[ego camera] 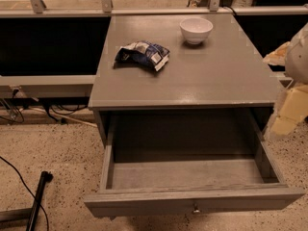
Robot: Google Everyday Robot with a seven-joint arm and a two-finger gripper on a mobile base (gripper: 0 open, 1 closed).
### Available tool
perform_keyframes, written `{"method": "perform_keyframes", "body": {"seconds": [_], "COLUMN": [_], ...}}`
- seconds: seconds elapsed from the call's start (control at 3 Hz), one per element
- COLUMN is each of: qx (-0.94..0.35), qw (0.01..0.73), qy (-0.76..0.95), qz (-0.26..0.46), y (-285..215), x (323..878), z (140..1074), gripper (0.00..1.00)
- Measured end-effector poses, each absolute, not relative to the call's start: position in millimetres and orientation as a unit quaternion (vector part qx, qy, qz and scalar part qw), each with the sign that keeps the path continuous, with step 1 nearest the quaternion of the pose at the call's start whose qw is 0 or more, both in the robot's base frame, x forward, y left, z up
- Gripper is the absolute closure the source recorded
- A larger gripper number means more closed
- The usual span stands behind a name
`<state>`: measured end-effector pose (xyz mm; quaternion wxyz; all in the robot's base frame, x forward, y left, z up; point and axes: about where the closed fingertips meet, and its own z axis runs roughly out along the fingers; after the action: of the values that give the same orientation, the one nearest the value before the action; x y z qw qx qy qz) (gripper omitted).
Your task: Close top drawer
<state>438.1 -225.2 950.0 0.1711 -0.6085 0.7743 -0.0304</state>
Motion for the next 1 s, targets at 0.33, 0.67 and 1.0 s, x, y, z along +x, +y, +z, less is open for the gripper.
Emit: {"method": "perform_keyframes", "body": {"seconds": [0.33,0.67,1.0], "qx": [-0.617,-0.602,-0.598], "qw": [0.197,0.235,0.242], "qy": [0.762,0.763,0.761], "qz": [-0.013,0.027,0.062], "y": [-229.0,-247.0,-254.4], "x": [423.6,390.8,358.5], "z": [916.6,851.5,776.2], "gripper": [0.00,0.08,0.34]}}
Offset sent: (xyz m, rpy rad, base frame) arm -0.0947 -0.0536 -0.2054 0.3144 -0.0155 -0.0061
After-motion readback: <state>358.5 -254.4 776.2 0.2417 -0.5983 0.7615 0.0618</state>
